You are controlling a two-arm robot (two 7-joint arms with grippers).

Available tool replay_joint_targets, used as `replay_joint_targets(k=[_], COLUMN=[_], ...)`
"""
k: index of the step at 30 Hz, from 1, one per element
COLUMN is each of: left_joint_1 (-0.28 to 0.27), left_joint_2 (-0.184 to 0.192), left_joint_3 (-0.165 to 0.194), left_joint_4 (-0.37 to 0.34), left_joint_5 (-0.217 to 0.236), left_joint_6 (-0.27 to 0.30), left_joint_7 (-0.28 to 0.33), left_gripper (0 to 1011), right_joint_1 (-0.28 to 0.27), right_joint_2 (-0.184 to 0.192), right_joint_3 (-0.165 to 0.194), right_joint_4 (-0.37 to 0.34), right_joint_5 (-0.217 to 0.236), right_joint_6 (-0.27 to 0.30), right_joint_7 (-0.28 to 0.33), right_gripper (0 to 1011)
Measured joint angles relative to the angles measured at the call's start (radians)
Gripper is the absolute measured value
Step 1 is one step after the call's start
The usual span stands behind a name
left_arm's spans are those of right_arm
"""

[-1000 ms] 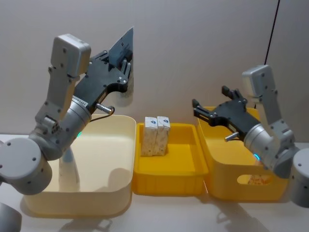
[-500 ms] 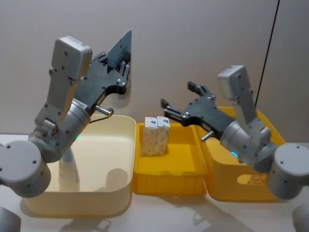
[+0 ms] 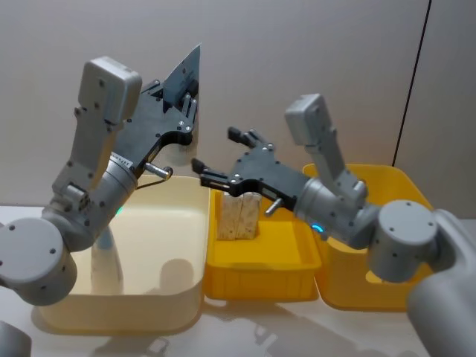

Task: Bimanual collaborative sorting of washing and personal care products

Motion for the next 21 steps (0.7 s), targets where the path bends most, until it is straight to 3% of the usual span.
replay_joint_targets(k=[7,21], left_joint_1=[0.002,0.003], left_joint_2=[-0.001,-0.002], left_joint_3=[-0.002,-0.004], left_joint_4=[-0.002,-0.004], left_joint_5=[0.005,0.009], left_joint_6=[0.000,0.000], left_joint_7=[0.001,0.003], left_gripper=[204,204], right_joint_1=[0.067,0.155], right_joint_2=[-0.041,-0.096], right_joint_3=[-0.030,-0.075], right_joint_4=[0.106,0.253], right_joint_5=[0.003,-0.044], right_joint_6=[-0.034,-0.108], right_joint_7=[0.022,-0.045], right_gripper=[1001,1001])
